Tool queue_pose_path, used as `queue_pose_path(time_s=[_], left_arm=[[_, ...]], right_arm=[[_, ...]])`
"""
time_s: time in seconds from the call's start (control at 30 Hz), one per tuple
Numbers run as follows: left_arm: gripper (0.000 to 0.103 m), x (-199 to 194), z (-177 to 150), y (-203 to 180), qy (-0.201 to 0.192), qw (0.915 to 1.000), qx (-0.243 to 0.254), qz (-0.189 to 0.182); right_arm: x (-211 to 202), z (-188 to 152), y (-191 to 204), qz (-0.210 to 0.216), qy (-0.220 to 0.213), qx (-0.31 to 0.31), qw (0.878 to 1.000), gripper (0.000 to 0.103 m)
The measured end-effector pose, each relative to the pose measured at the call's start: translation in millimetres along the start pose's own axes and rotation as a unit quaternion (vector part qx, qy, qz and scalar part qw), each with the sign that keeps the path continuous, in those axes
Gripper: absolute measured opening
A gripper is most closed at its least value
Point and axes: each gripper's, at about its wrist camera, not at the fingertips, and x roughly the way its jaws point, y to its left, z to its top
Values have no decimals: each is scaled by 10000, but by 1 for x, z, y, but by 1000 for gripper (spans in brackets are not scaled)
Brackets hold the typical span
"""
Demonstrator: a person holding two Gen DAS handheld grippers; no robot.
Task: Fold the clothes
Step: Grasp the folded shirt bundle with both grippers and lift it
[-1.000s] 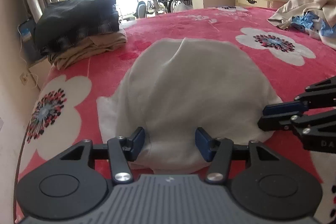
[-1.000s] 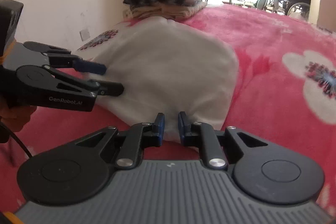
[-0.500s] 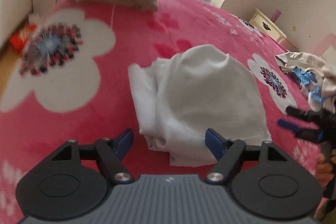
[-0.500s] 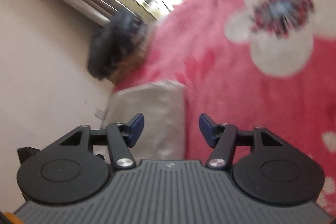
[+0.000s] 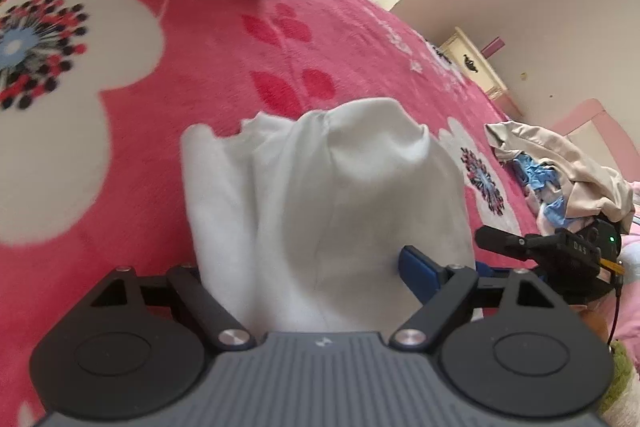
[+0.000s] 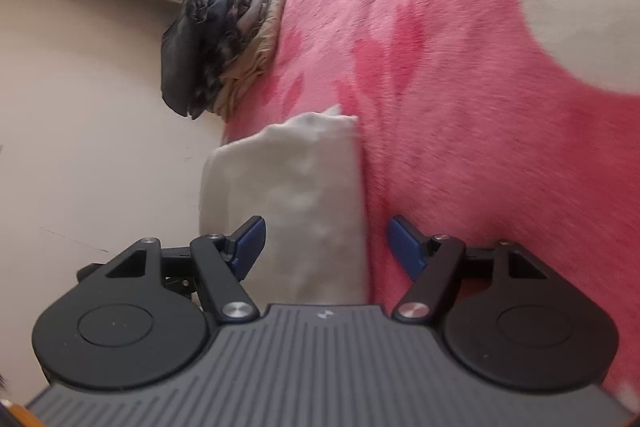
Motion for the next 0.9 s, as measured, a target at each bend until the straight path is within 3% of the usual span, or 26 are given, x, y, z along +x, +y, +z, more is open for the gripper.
queue_pose_path(time_s=[0.07, 0.13, 0.23, 0.33, 0.67, 0.9], left_arm=[[79, 5, 2, -1, -126, 9999, -58, -17], [60, 5, 2, -2, -237, 9996, -125, 31], [45, 2, 1, -2, -338, 9993, -172, -75], [34, 0, -1, -5, -394, 9989, -176, -186], [23, -28, 23, -7, -842, 9919, -719, -618], [23, -61, 79, -6, -1575, 9807, -848, -790]], right_arm=[[9, 3, 3, 98, 83, -49, 9999, 65], [17, 4, 9, 57, 178, -155, 9997, 53], [20, 5, 9, 24, 203, -146, 9997, 36], [17, 4, 8, 140, 144, -105, 9997, 27], [1, 25, 49, 416, -66, -492, 9979, 23], [11, 75, 106, 825, -224, -887, 9924, 22]])
